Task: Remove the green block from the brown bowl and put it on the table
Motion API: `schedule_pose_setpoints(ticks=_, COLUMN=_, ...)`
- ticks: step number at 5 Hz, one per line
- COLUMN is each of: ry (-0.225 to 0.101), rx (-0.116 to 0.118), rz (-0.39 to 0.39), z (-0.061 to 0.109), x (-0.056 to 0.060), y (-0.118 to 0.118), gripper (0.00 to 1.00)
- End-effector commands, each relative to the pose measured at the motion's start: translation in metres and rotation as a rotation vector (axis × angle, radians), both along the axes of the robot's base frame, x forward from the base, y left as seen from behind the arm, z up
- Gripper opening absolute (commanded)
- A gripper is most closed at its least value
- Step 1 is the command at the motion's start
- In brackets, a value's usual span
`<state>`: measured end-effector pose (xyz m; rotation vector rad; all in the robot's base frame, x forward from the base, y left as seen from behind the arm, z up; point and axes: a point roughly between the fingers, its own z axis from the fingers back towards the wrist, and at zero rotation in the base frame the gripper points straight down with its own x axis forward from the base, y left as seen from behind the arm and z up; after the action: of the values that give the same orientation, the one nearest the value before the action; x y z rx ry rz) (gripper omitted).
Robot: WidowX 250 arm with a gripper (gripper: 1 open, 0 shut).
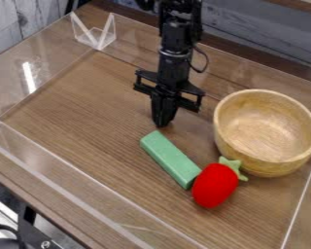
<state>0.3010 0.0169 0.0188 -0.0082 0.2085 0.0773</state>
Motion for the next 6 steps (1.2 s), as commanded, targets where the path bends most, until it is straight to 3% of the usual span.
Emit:
schedule_pose_setpoints(ticks=1, ry=-0.094, rx=0.007, rz=0.060, z=0.040, x=0.008, y=0.001, gripper=0.00)
schedule_pose_setpoints(ticks=2, ry=-0.145, rx=0.007, rz=0.120, z=0.069, x=0.013, y=0.003, gripper=0.00)
schedule_pose_setpoints(ticks=3, ry=-0.145, rx=0.002, rz=0.053, z=0.065, x=0.012, y=0.001, gripper=0.00)
schedule_pose_setpoints(ticks=4, ry=-0.127, rx=-0.006, rz=-0.030, z=0.057, x=0.008, y=0.001, gripper=1.00)
schedule_pose_setpoints(ticks=5, ry=-0.113, rx=-0.006, rz=-0.018, z=0.045, x=-0.002, y=0.006, gripper=1.00)
schedule_pose_setpoints(ticks=6, ry=-0.103, rx=-0.001, rz=0.016, z=0.034, x=-0.006, y=0.011, gripper=0.00)
